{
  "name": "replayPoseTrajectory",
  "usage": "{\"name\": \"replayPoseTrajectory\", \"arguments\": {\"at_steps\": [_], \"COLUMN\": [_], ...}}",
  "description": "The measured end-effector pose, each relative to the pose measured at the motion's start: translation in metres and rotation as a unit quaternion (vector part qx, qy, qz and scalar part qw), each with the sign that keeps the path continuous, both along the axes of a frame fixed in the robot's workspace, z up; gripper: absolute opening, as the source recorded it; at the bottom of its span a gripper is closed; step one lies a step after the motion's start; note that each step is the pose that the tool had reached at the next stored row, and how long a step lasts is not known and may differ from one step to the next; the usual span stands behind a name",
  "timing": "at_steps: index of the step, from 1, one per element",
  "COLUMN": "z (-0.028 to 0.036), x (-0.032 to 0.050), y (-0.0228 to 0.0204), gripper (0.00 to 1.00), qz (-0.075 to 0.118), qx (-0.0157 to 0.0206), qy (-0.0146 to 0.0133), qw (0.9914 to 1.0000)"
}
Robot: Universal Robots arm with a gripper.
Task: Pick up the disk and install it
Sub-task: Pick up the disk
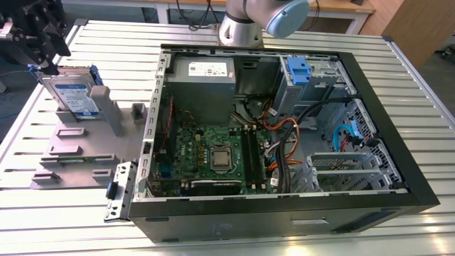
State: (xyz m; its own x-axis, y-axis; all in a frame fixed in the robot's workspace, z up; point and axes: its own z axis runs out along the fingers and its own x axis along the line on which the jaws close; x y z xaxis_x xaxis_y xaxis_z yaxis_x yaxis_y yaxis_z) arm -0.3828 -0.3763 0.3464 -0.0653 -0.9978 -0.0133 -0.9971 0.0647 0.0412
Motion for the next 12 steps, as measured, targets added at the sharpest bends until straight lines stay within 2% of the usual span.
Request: {"name": "replayPoseTrajectory", "arguments": {"at_steps": [9,12], "z": [-0.0016,-0.0039], "x": [0.0000,0.0000], "y": [0.0011,0.0018], "gripper": [0.59,0.59], "qz": [0.000,0.000], "qx": [0.0000,0.0000], "qy": [0.0000,0.0000], "qw": [1.00000,1.00000]}}
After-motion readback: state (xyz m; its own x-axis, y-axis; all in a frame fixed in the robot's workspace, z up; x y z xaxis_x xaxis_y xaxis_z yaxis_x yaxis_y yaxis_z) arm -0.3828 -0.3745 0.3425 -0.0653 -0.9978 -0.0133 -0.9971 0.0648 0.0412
